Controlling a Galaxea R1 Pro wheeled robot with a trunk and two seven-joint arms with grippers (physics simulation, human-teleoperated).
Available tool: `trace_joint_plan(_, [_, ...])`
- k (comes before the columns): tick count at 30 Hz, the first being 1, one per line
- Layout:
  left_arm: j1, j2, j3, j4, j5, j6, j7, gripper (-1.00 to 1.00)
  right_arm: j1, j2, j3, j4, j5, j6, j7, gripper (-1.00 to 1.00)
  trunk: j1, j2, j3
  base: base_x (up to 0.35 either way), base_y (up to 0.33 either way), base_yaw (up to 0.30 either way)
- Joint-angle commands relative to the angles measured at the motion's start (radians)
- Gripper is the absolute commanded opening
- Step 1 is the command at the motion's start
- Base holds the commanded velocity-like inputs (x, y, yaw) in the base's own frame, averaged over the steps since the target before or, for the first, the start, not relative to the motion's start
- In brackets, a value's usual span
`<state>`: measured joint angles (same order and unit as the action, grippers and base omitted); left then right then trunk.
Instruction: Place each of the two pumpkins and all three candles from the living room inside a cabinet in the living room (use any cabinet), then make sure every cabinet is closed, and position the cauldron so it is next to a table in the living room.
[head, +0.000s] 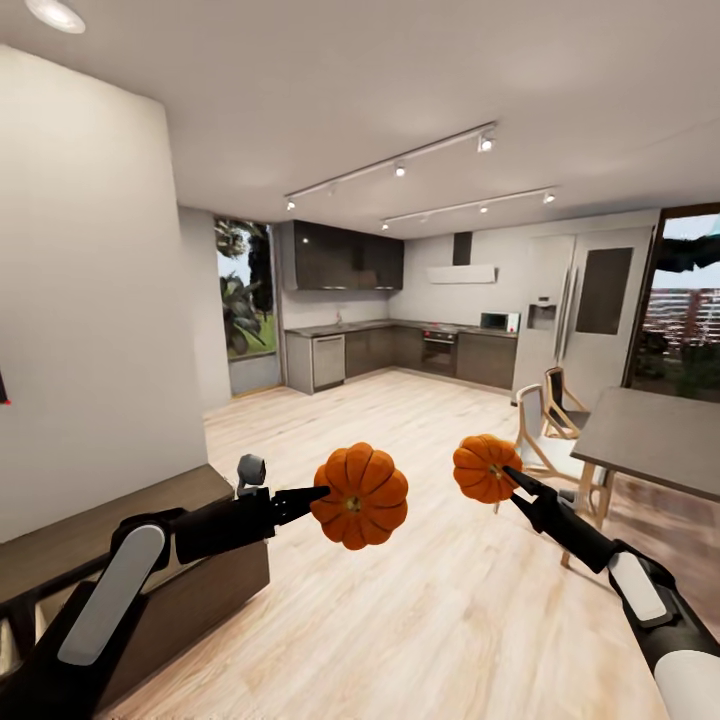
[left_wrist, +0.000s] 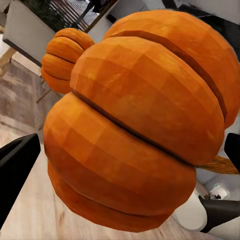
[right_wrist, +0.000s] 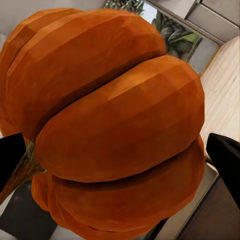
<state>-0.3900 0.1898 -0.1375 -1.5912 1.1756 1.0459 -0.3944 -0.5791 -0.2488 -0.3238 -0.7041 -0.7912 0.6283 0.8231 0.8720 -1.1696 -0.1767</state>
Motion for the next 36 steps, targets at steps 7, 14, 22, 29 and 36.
trace_joint_plan(7, [-0.001,0.000,-0.001,0.000,-0.005,0.001,-0.008,-1.00,-0.001,0.000,0.000,0.000,-0.004,0.007,-0.009,-1.00,0.000,-0.001,-0.009,0.000,0.000,0.196])
trace_joint_plan(14, [-0.001,0.000,-0.001,0.000,-0.005,0.001,-0.008,-1.00,-0.001,0.000,0.004,-0.001,-0.006,0.007,-0.034,-1.00,0.000,-0.001,-0.018,0.000,0.000,0.206])
trace_joint_plan(22, [-0.001,0.000,-0.001,0.000,-0.005,0.001,-0.007,-1.00,-0.001,0.000,0.008,-0.002,0.000,0.007,-0.038,-1.00,0.000,-0.001,-0.027,0.000,0.000,0.206])
trace_joint_plan(29, [-0.001,0.000,0.000,0.000,-0.005,0.001,-0.007,-1.00,-0.001,0.001,0.009,-0.002,-0.006,0.007,-0.087,-1.00,0.000,-0.001,-0.035,0.000,0.000,0.206])
trace_joint_plan(36, [-0.001,0.000,0.001,0.000,-0.005,0.001,-0.007,-1.00,-0.001,0.002,0.011,-0.002,0.002,0.007,-0.094,-1.00,0.000,-0.001,-0.043,0.000,0.000,0.206])
